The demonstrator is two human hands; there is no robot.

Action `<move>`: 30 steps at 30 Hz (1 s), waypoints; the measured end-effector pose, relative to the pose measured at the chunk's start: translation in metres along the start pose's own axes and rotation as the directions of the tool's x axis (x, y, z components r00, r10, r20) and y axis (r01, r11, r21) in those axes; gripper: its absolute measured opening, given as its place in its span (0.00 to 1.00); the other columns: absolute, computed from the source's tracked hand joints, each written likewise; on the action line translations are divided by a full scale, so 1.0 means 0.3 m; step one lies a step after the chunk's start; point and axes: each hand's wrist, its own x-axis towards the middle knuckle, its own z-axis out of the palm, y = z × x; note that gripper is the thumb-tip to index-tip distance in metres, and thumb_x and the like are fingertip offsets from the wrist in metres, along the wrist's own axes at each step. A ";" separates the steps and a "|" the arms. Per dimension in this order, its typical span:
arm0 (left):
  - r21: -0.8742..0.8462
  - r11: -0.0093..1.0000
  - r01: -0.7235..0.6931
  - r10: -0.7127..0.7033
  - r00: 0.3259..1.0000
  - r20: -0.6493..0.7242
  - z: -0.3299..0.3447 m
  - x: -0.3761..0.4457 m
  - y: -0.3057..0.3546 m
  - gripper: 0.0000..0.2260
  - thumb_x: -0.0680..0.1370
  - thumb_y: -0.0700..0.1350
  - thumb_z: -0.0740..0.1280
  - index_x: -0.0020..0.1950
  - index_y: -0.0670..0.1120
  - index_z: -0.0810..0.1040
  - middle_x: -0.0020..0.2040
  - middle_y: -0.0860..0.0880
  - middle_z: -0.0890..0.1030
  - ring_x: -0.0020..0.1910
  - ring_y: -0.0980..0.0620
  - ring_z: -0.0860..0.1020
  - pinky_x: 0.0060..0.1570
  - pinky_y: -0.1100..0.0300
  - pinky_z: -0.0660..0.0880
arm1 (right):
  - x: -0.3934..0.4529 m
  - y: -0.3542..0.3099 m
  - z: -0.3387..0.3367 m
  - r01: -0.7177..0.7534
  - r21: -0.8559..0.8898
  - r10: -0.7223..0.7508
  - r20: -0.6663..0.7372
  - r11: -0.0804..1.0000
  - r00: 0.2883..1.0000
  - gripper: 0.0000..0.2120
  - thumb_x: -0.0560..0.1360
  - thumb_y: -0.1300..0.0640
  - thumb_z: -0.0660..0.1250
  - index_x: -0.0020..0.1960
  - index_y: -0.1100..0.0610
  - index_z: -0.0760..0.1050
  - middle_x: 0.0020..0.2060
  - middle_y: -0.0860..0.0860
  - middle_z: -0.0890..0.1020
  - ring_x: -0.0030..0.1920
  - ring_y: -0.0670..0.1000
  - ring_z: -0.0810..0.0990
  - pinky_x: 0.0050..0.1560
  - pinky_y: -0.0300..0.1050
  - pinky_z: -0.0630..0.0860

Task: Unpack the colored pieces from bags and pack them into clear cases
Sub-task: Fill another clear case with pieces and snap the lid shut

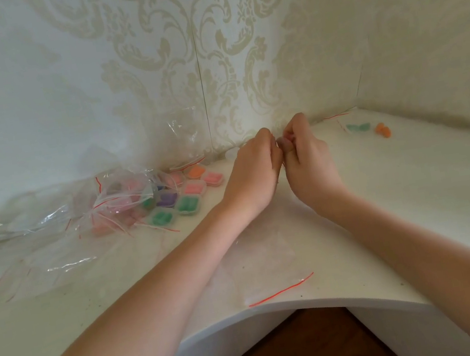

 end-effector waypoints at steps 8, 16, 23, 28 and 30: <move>0.178 0.983 -0.043 0.046 0.999 -0.008 -0.002 0.006 0.009 0.11 0.82 0.45 0.53 0.41 0.43 0.64 0.34 0.51 0.66 0.32 0.50 0.68 0.32 0.56 0.61 | 0.001 -0.013 0.006 -0.004 0.004 0.004 -0.024 1.000 1.000 0.06 0.77 0.69 0.52 0.44 0.60 0.58 0.29 0.48 0.66 0.31 0.48 0.60 0.27 0.35 0.60; 0.236 0.971 -0.021 0.021 1.000 0.002 0.003 0.018 0.000 0.11 0.83 0.44 0.53 0.42 0.43 0.63 0.33 0.49 0.66 0.33 0.47 0.67 0.34 0.56 0.59 | 0.009 -0.015 0.018 -0.170 0.114 0.172 -0.009 0.979 0.985 0.12 0.81 0.63 0.50 0.40 0.57 0.53 0.25 0.45 0.63 0.24 0.43 0.61 0.22 0.31 0.60; 0.024 0.999 0.044 -0.044 0.999 0.012 -0.003 0.016 0.003 0.13 0.83 0.44 0.52 0.39 0.43 0.65 0.35 0.46 0.71 0.34 0.43 0.75 0.33 0.53 0.74 | 0.012 -0.018 0.010 -0.148 0.046 0.149 -0.012 0.988 0.989 0.12 0.82 0.61 0.50 0.39 0.55 0.57 0.27 0.47 0.66 0.23 0.41 0.65 0.22 0.31 0.61; -0.395 0.894 0.212 -0.203 0.977 0.065 0.017 0.007 0.020 0.20 0.82 0.53 0.54 0.46 0.38 0.73 0.38 0.41 0.77 0.36 0.47 0.79 0.32 0.58 0.79 | 0.017 -0.009 -0.002 -0.228 0.162 0.232 -0.010 0.960 0.973 0.07 0.81 0.60 0.56 0.44 0.60 0.64 0.31 0.49 0.72 0.26 0.39 0.70 0.25 0.30 0.66; -0.432 0.873 0.229 -0.215 0.973 0.081 0.022 0.008 0.017 0.17 0.82 0.51 0.56 0.44 0.39 0.72 0.36 0.44 0.76 0.34 0.50 0.78 0.30 0.59 0.78 | 0.023 -0.010 -0.002 -0.317 0.258 0.321 0.028 0.913 0.947 0.08 0.80 0.60 0.56 0.42 0.58 0.63 0.30 0.49 0.71 0.25 0.40 0.69 0.24 0.33 0.67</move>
